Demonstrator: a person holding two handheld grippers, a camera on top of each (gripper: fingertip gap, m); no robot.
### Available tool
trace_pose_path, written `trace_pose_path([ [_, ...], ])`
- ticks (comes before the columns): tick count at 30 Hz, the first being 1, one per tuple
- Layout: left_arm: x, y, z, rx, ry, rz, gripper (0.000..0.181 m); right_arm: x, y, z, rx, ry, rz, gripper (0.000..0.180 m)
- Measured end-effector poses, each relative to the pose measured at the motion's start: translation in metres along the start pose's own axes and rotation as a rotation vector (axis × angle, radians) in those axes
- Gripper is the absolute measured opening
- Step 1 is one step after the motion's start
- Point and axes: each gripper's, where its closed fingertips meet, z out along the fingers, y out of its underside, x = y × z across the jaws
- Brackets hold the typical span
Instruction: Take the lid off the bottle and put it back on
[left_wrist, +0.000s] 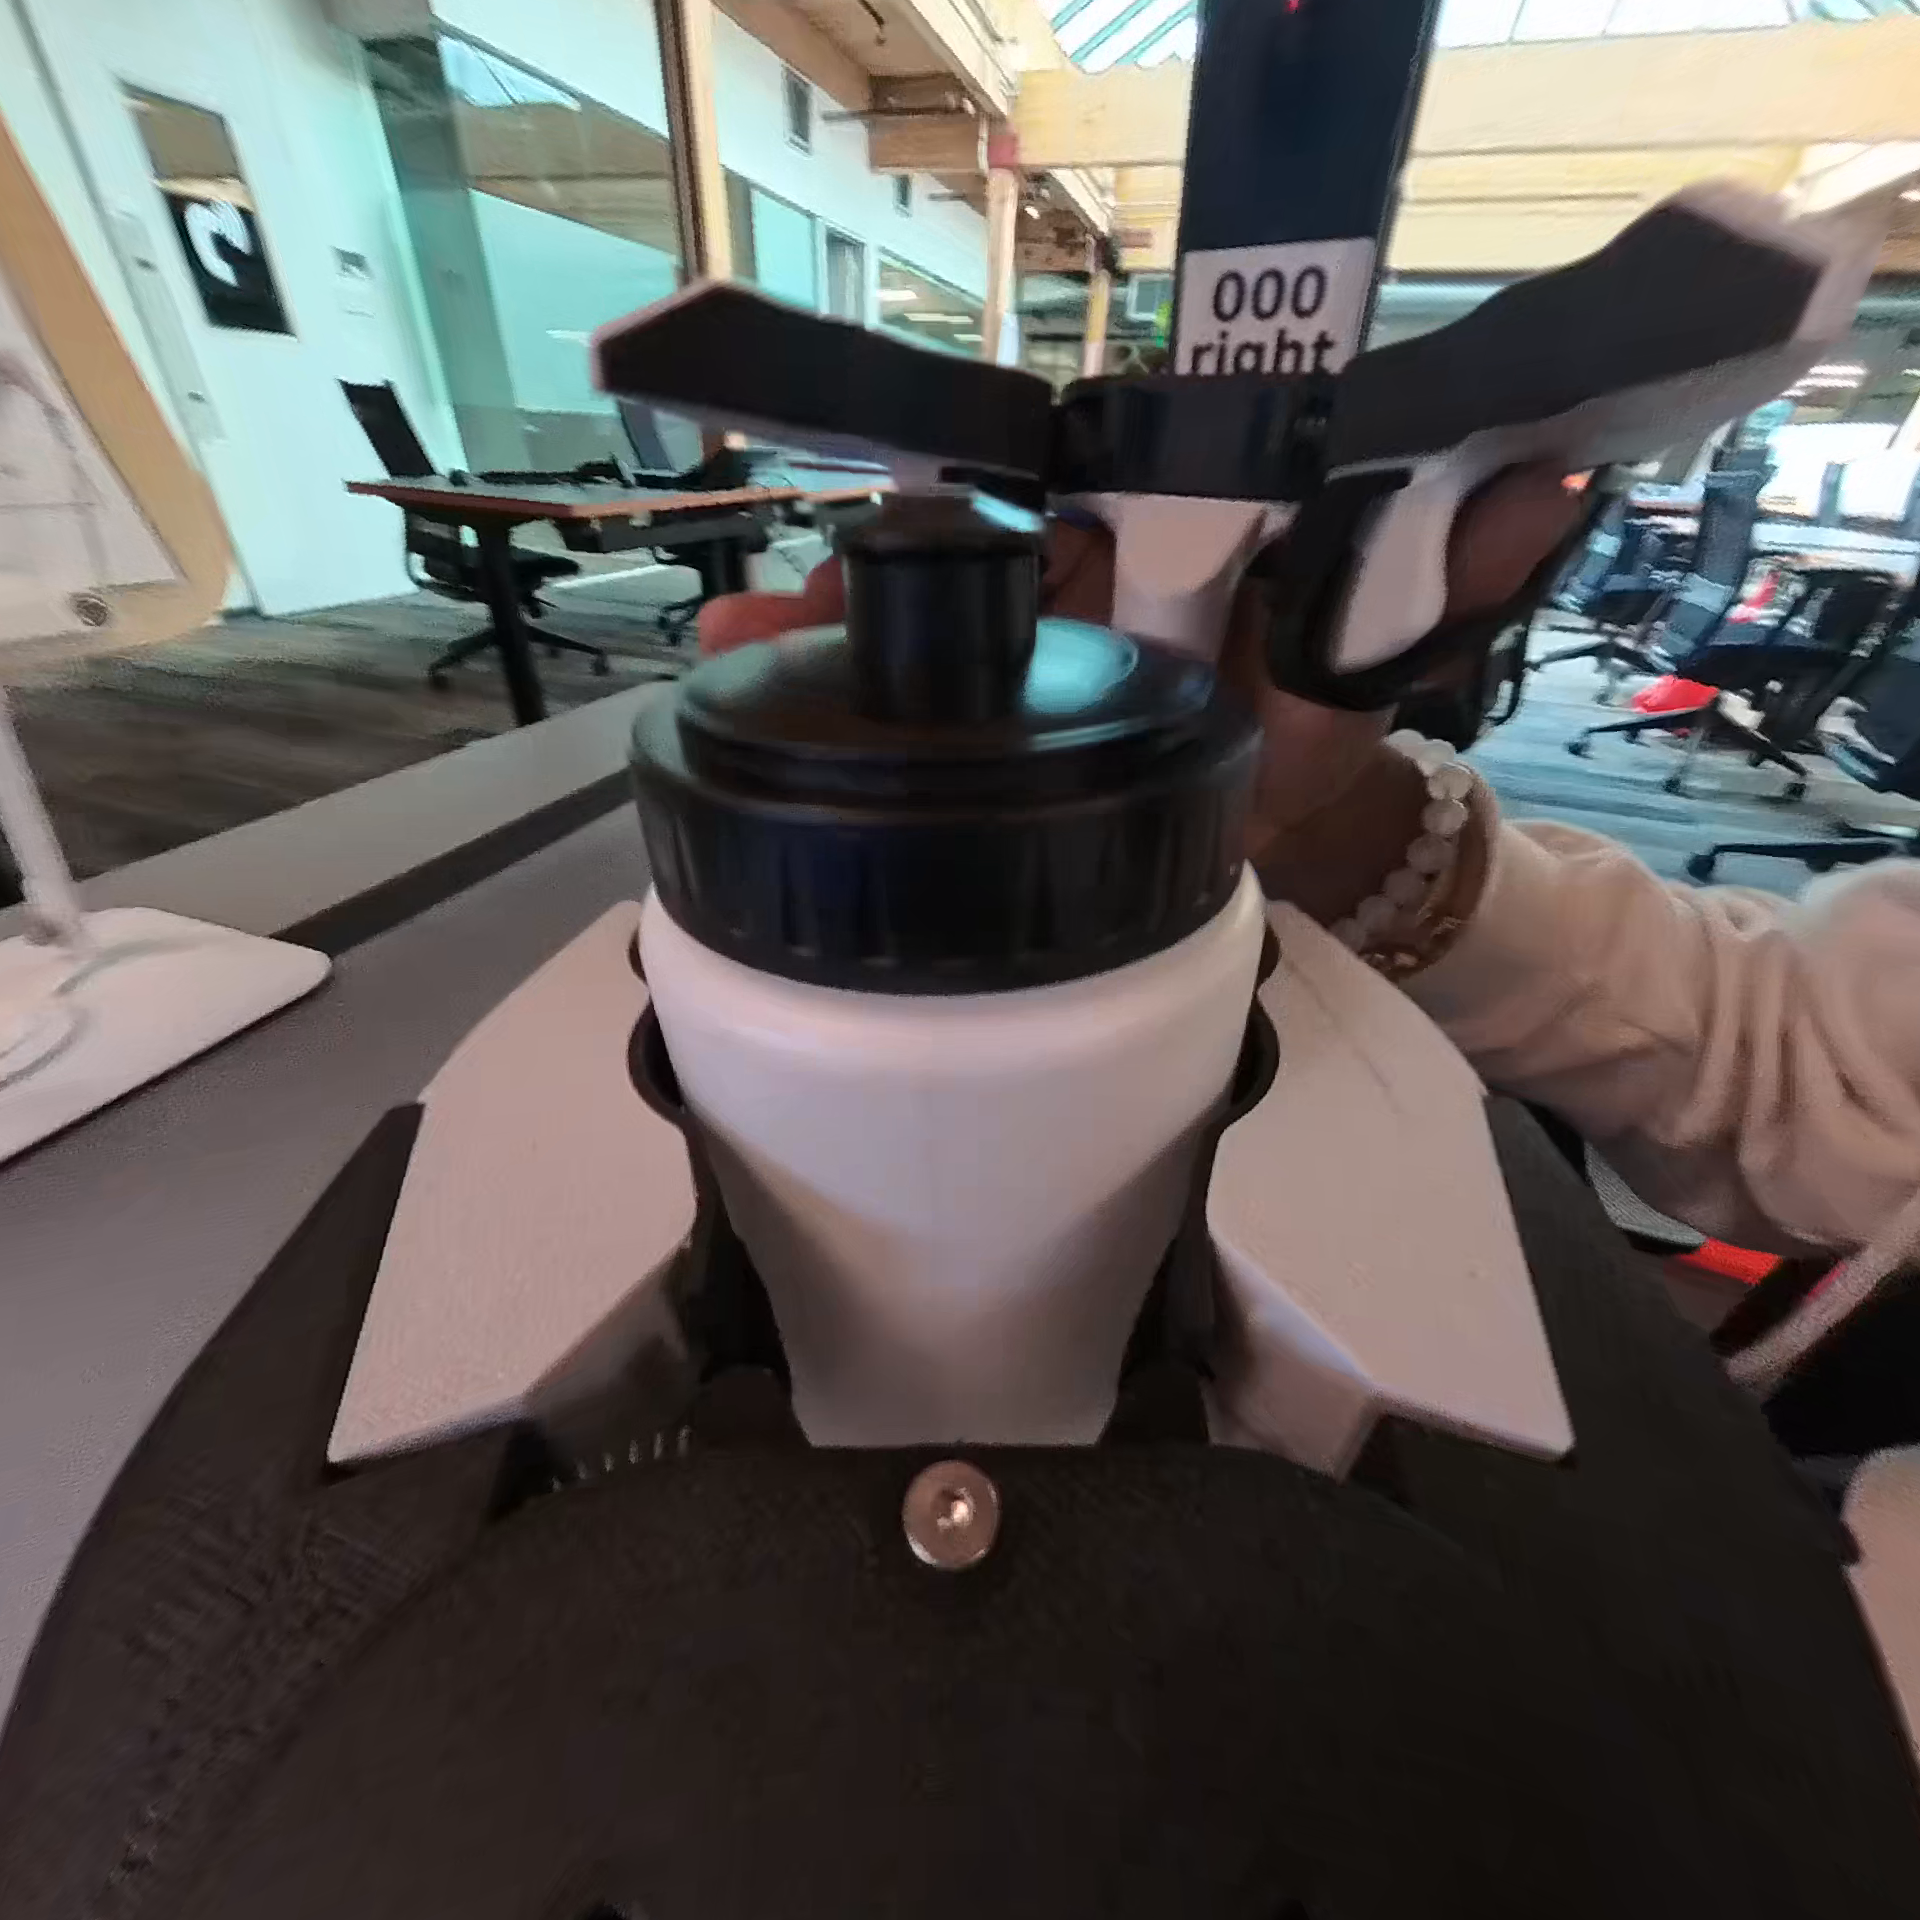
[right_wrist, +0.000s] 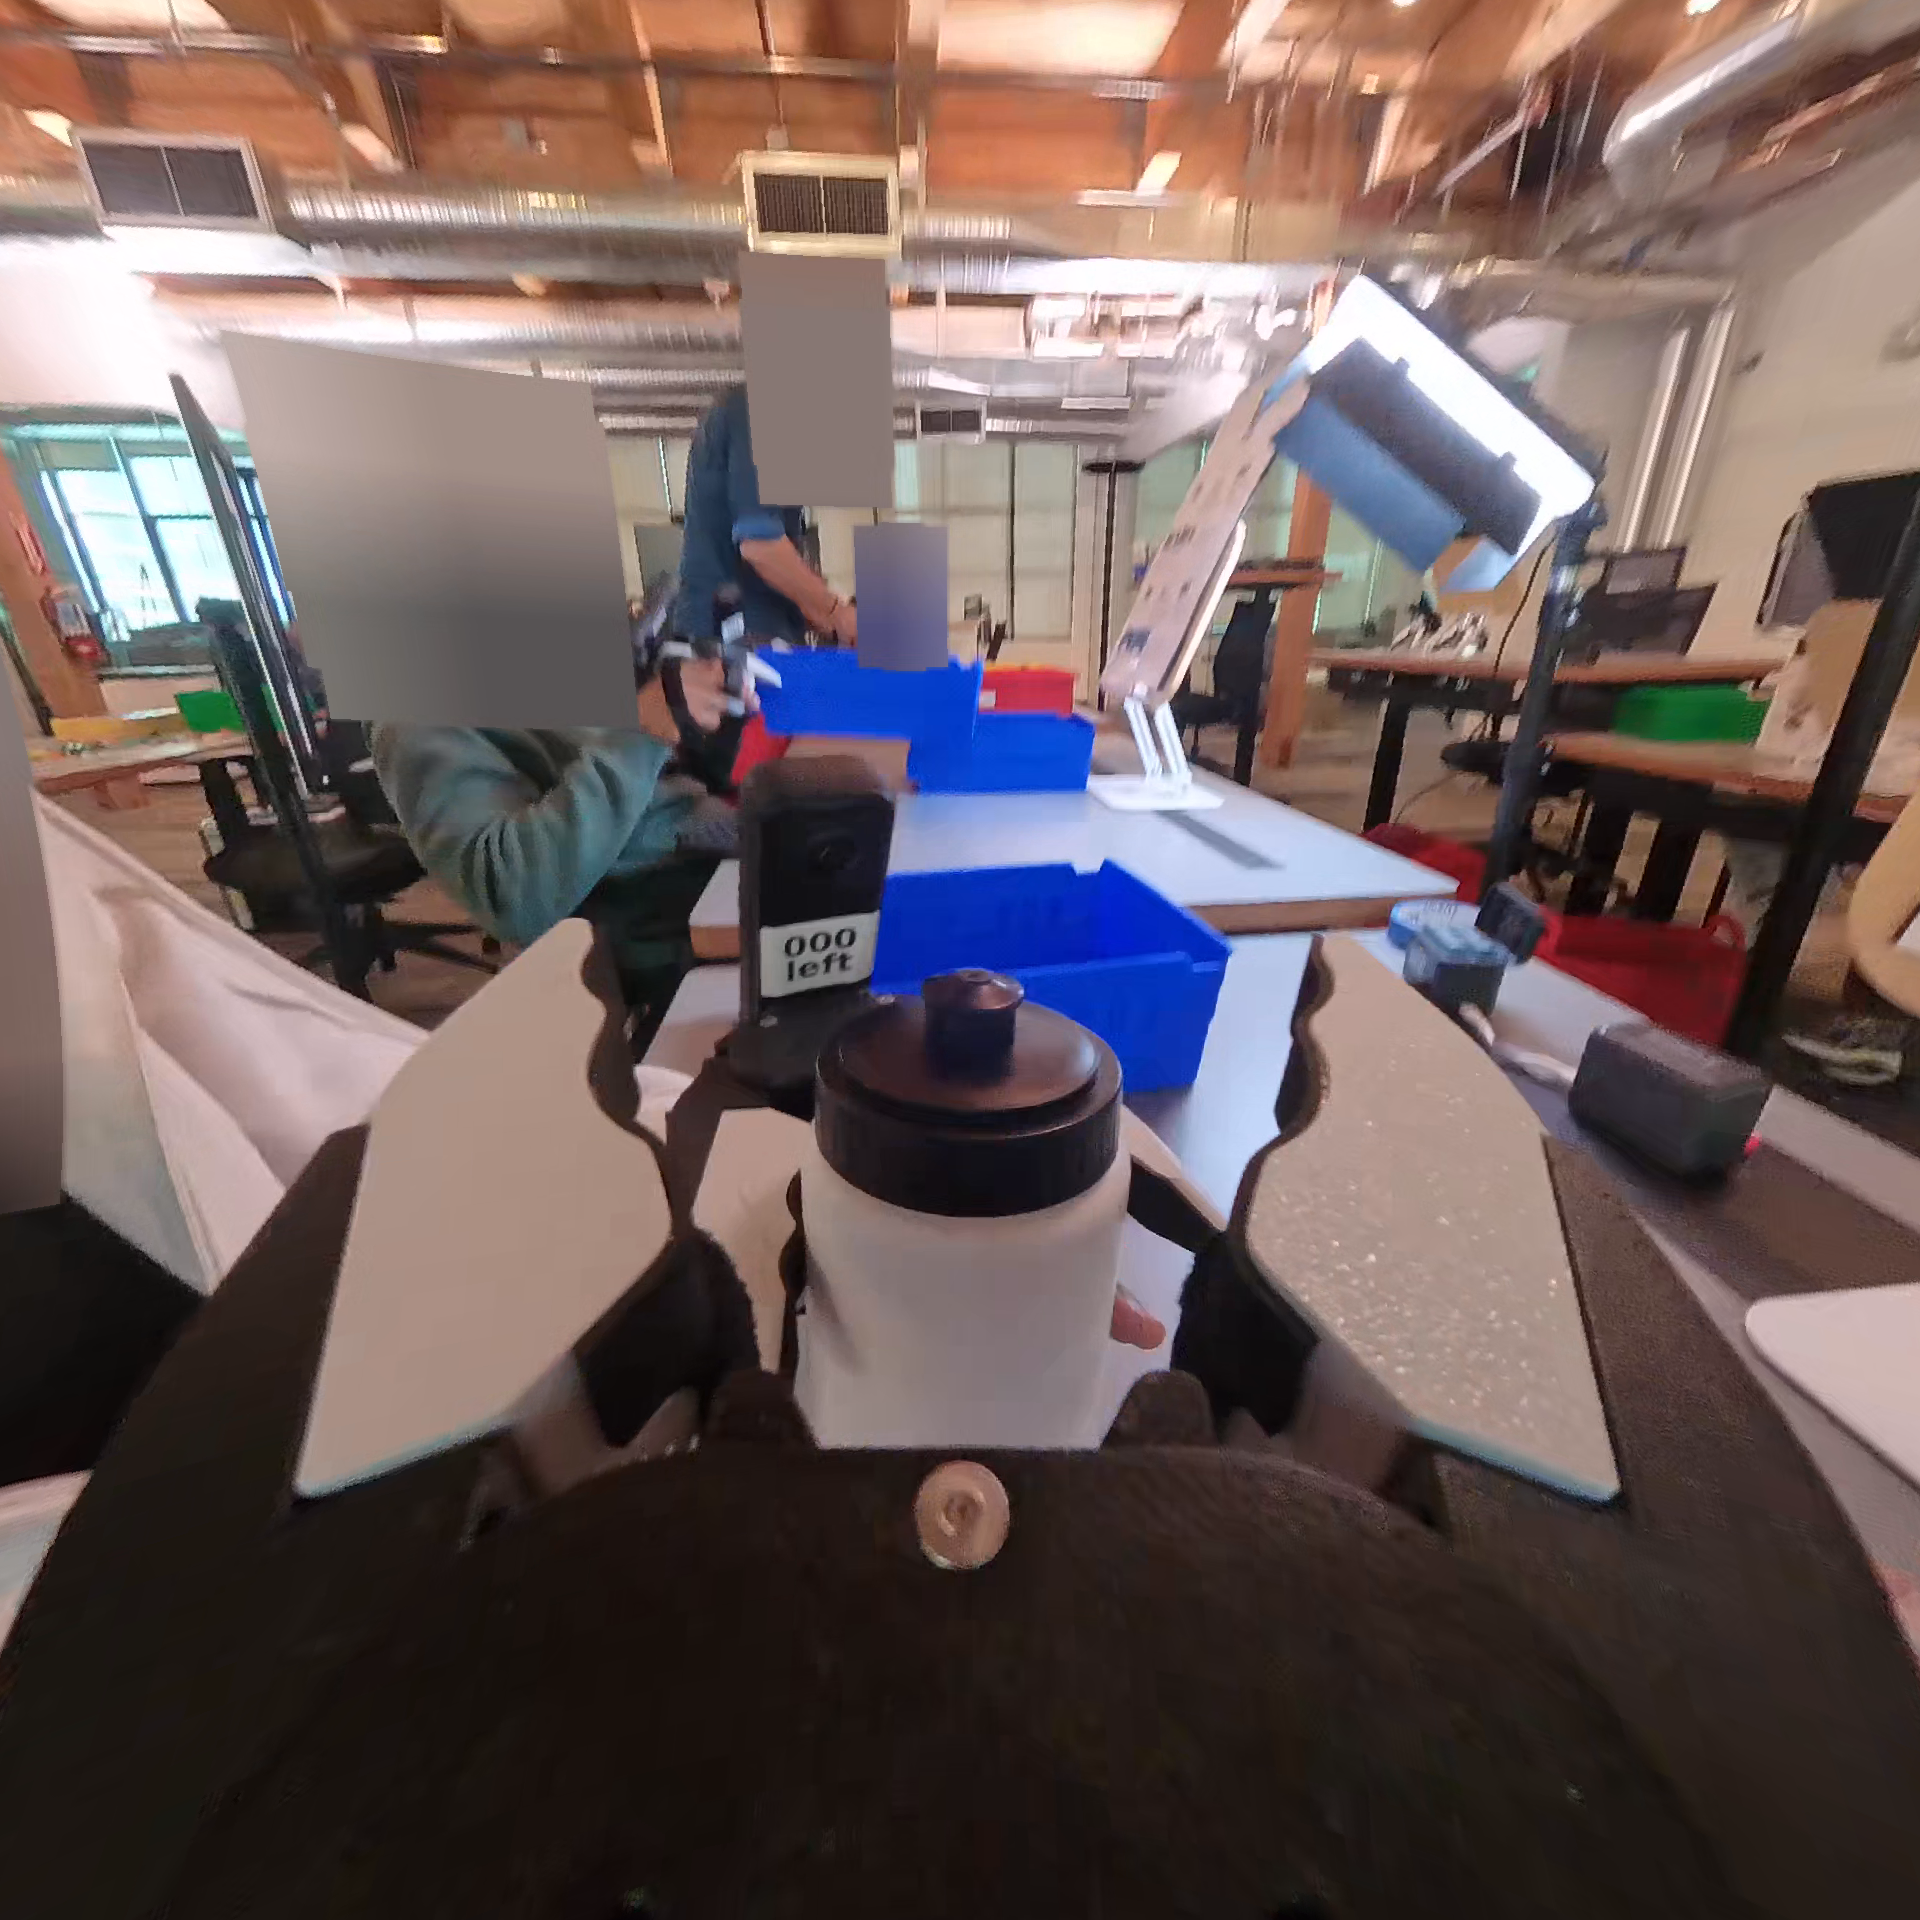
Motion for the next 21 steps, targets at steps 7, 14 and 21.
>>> trace_pose_path([
  [7, 0.015, 0.002, -0.002, 0.016, 0.063, 0.062, 0.104, 0.000, 0.035, 0.002, -0.105, -0.009, 0.015, 0.101],
  [14, 0.018, 0.001, 0.001, 0.053, 0.039, 0.082, 0.104, -0.015, 0.054, 0.011, -0.229, -0.003, -0.154, 0.077],
  [21, 0.021, 0.000, 0.002, 0.068, 0.034, 0.106, 0.104, -0.017, 0.056, 0.011, -0.234, -0.021, -0.166, 0.084],
])
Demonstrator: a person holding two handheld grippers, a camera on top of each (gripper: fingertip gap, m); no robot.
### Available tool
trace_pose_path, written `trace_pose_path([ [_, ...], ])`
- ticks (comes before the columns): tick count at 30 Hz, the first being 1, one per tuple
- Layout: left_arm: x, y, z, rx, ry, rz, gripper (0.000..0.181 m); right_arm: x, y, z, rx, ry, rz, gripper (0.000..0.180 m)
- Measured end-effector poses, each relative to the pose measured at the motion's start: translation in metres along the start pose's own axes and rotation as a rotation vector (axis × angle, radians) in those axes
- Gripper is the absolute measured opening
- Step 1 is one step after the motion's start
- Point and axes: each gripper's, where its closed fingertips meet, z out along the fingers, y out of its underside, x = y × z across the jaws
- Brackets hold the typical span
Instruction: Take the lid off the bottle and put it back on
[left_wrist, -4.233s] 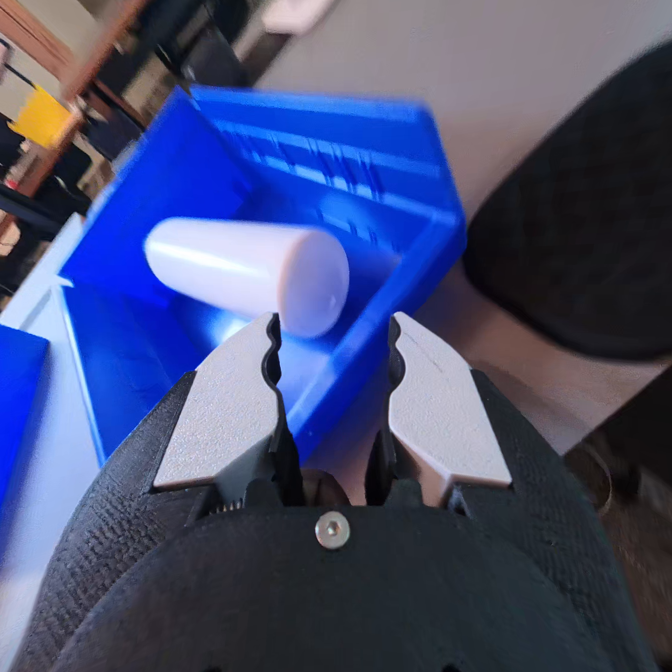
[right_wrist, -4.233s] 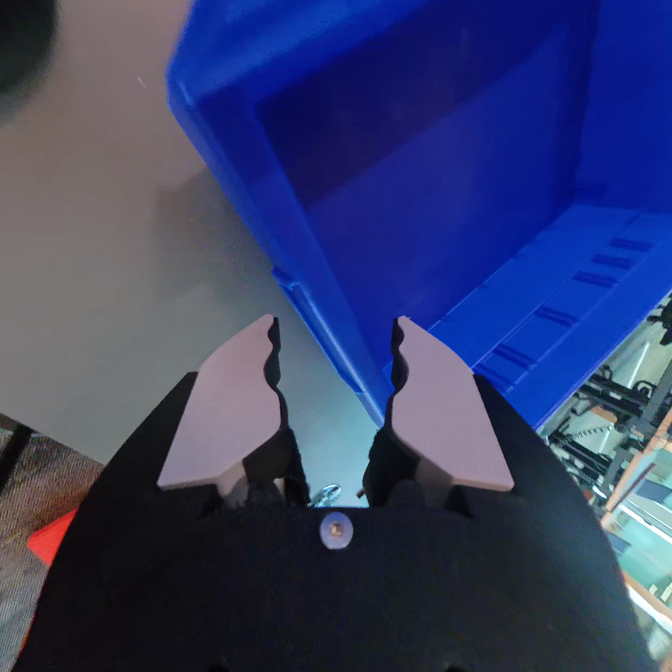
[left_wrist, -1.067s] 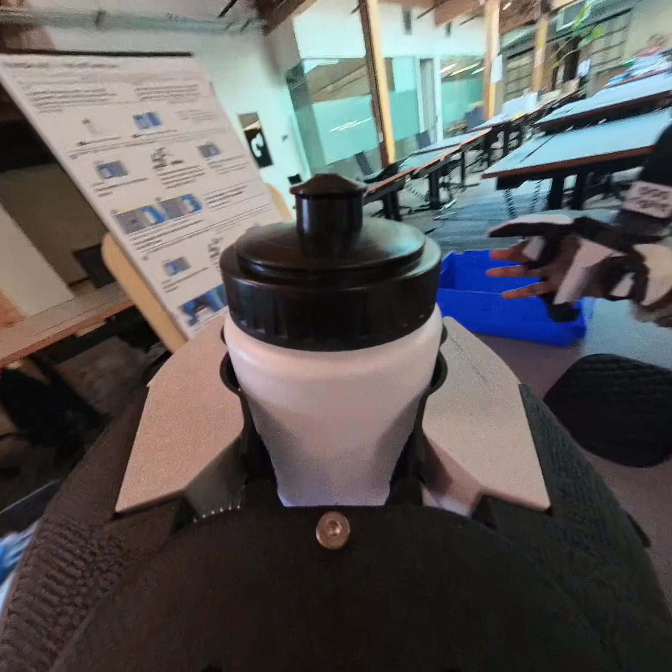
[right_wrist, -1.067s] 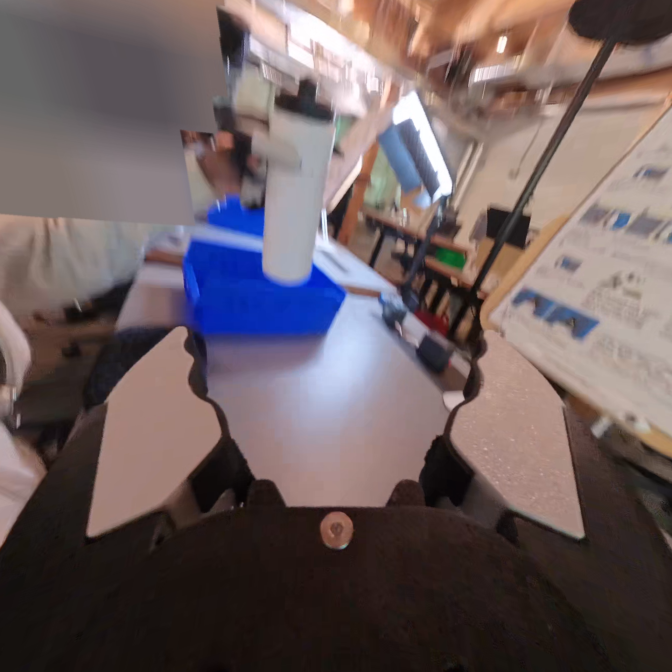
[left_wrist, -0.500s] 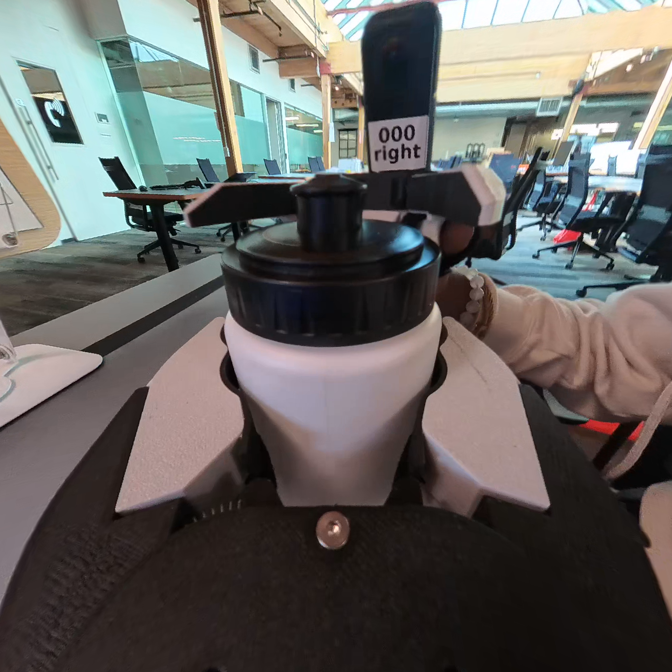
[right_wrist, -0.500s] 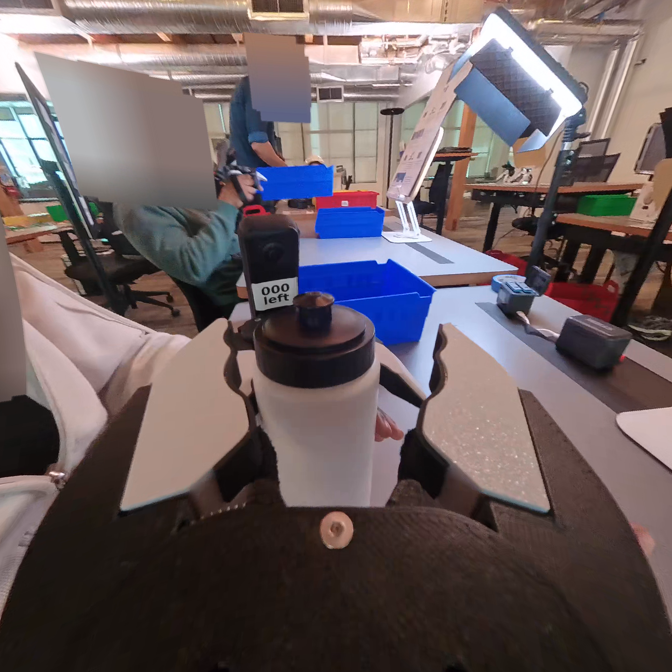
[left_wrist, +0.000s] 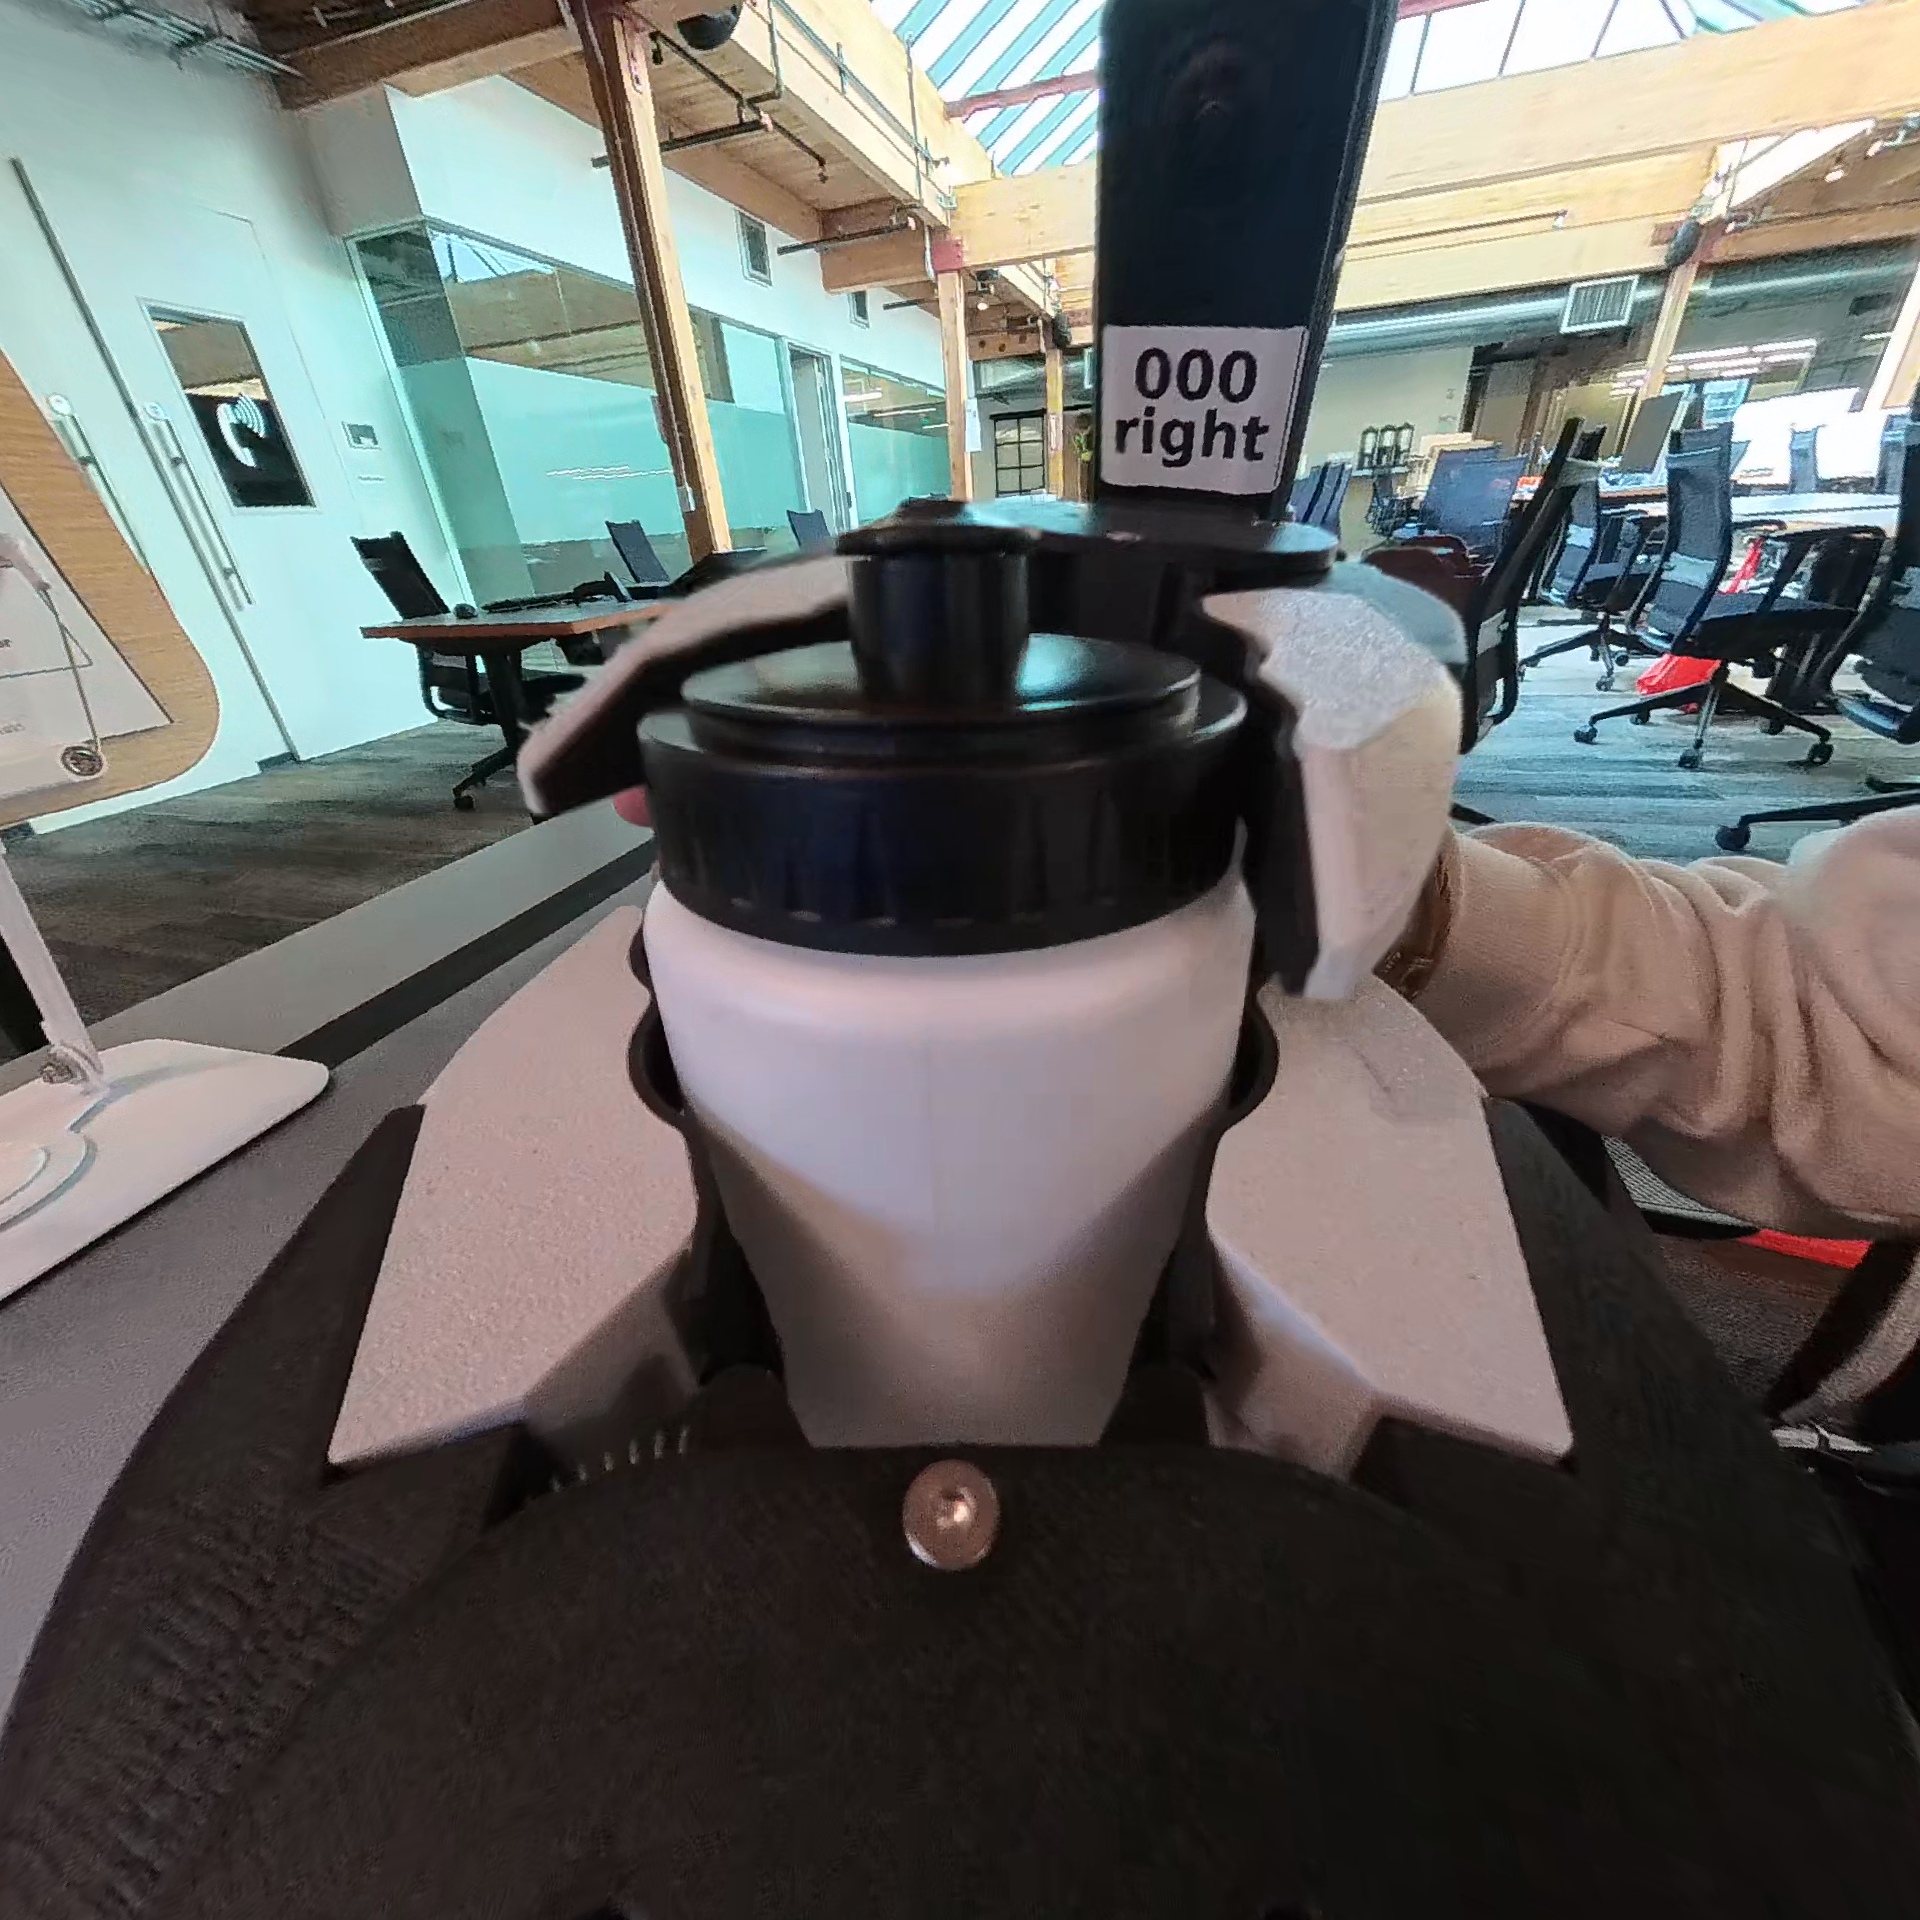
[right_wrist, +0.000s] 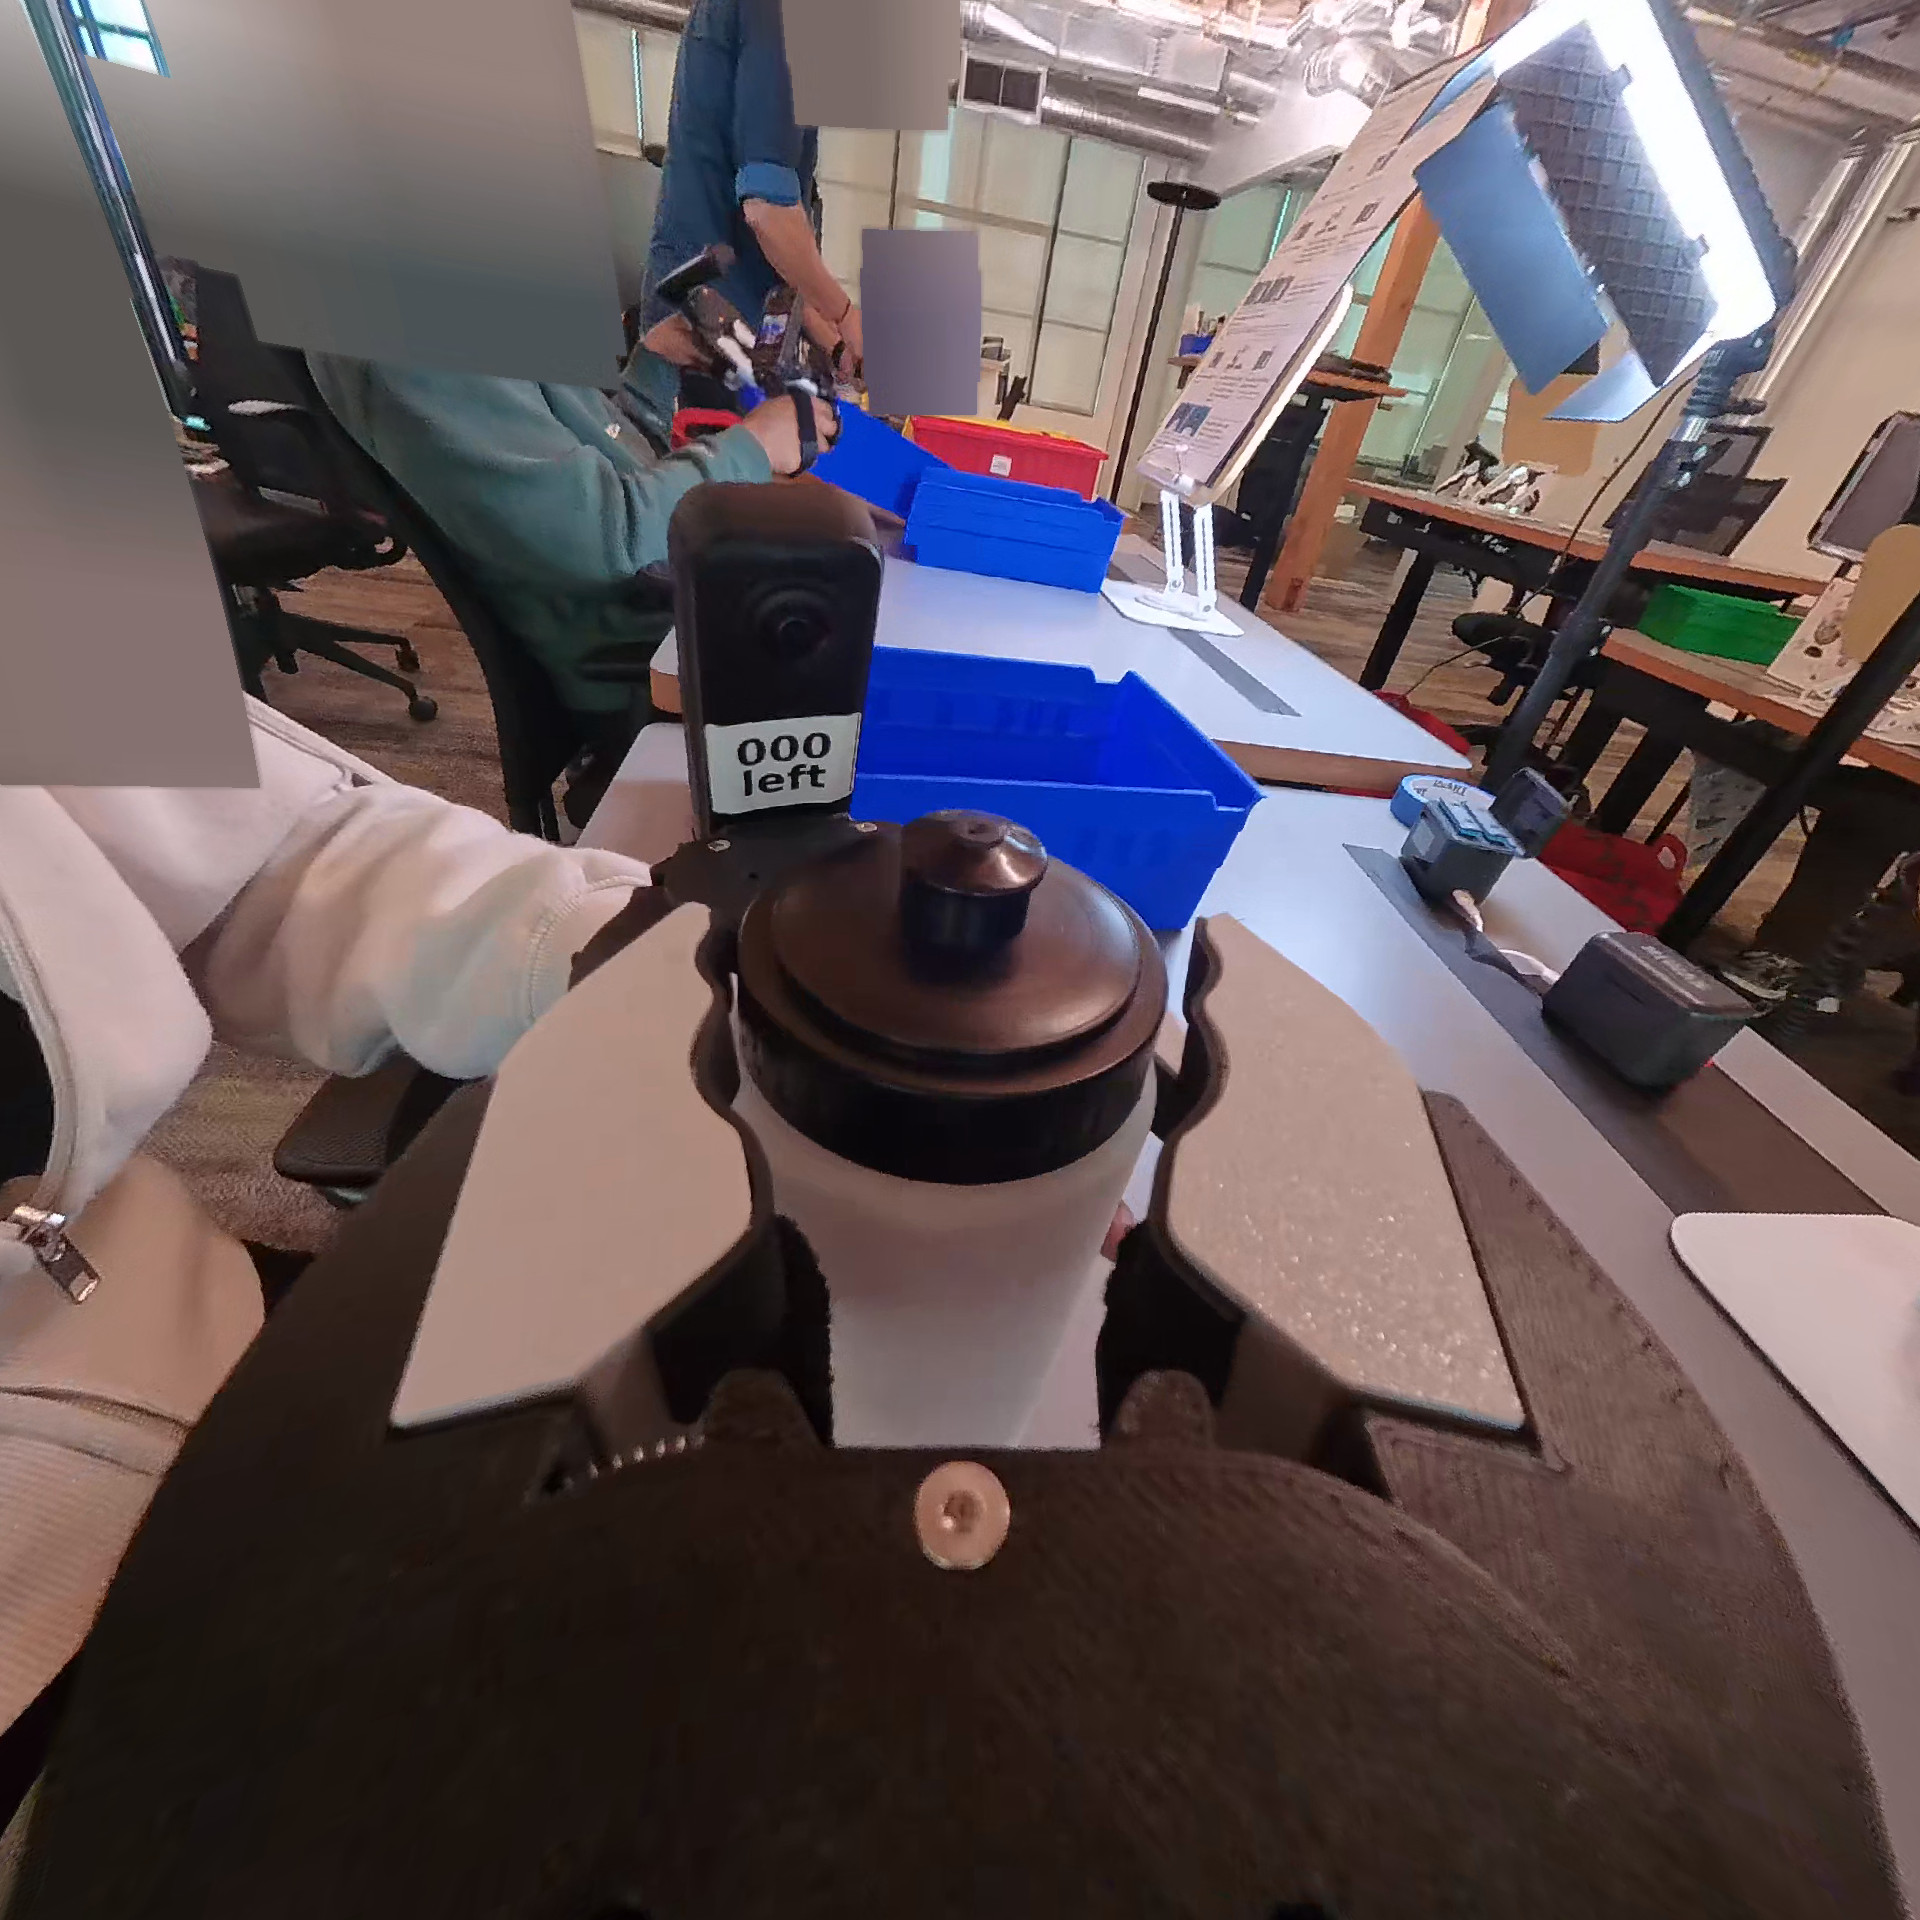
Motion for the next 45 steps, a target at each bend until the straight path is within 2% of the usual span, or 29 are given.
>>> trace_pose_path([
  [8, 0.005, -0.001, -0.002, 0.012, 0.031, 0.016, 0.102, -0.006, 0.003, 0.002, -0.022, -0.020, 0.002, 0.078],
  [16, 0.012, -0.002, -0.003, 0.044, 0.077, 0.016, 0.101, -0.012, 0.000, -0.001, 0.071, -0.109, 0.042, 0.077],
  [24, 0.019, -0.002, -0.003, 0.041, 0.122, 0.039, 0.100, -0.017, 0.004, -0.004, -0.045, -0.114, -0.004, 0.078],
  [32, 0.032, -0.004, -0.001, 0.071, 0.198, 0.026, 0.100, -0.028, 0.002, -0.011, 0.014, -0.274, 0.027, 0.077],
  [36, 0.036, -0.003, 0.000, 0.059, 0.230, 0.016, 0.101, -0.032, 0.001, -0.013, 0.001, -0.302, 0.031, 0.078],
  [37, 0.033, -0.003, 0.000, 0.046, 0.215, 0.004, 0.101, -0.029, 0.001, -0.012, 0.004, -0.282, 0.032, 0.078],
  [39, 0.016, -0.002, 0.002, 0.039, 0.079, -0.010, 0.101, -0.013, 0.001, -0.013, 0.013, -0.151, 0.037, 0.080],
  [41, -0.006, -0.001, -0.001, 0.024, -0.089, 0.040, 0.102, 0.008, -0.005, -0.016, 0.033, 0.022, -0.025, 0.098],
  [43, -0.019, 0.000, -0.004, 0.017, -0.201, 0.099, 0.101, 0.012, -0.008, -0.017, 0.033, 0.077, -0.019, 0.092],
  [45, -0.023, 0.000, -0.004, 0.016, -0.242, 0.098, 0.102, 0.010, -0.003, -0.011, -0.002, 0.089, 0.031, 0.082],
])
